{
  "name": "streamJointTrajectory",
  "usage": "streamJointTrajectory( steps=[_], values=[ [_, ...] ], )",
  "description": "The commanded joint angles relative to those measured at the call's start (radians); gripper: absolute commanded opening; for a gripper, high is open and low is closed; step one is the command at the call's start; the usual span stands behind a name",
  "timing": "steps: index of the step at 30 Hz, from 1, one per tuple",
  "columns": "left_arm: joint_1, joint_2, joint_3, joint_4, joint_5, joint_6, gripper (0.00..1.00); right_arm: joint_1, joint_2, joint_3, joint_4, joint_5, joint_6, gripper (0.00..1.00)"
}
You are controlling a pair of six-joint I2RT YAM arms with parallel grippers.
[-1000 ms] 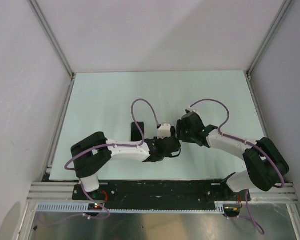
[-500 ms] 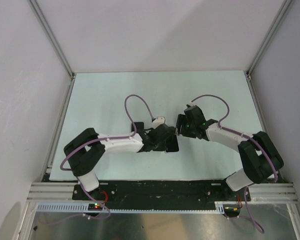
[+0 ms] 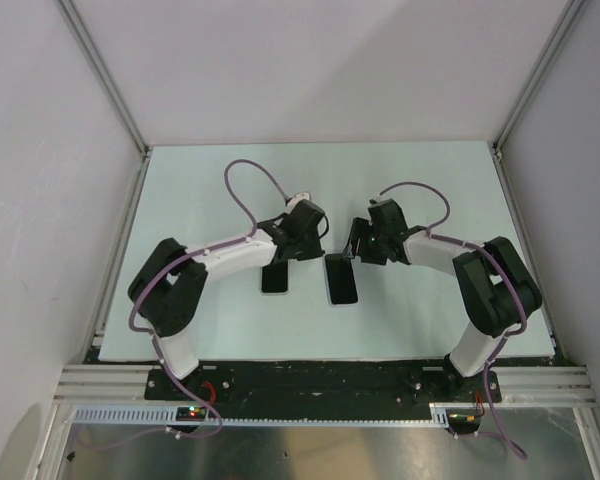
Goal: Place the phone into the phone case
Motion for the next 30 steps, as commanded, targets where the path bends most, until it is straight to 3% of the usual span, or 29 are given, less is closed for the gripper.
streamJointTrajectory(
  steps=[1, 24, 30],
  values=[
    [0.010, 0.070, 0.076, 0.003, 0.058, 0.037, 0.26, -0.005, 0.025, 0.033, 0.032, -0.031, -0.021, 0.65],
    [0.019, 0.193, 0.153, 0.003, 0.087, 0.039, 0.15, -0.008, 0.027, 0.034, 0.006, -0.046, -0.028, 0.64],
    [0.019, 0.208, 0.160, 0.002, 0.089, 0.040, 0.07, -0.007, 0.029, 0.033, 0.000, -0.043, -0.032, 0.64]
  ],
)
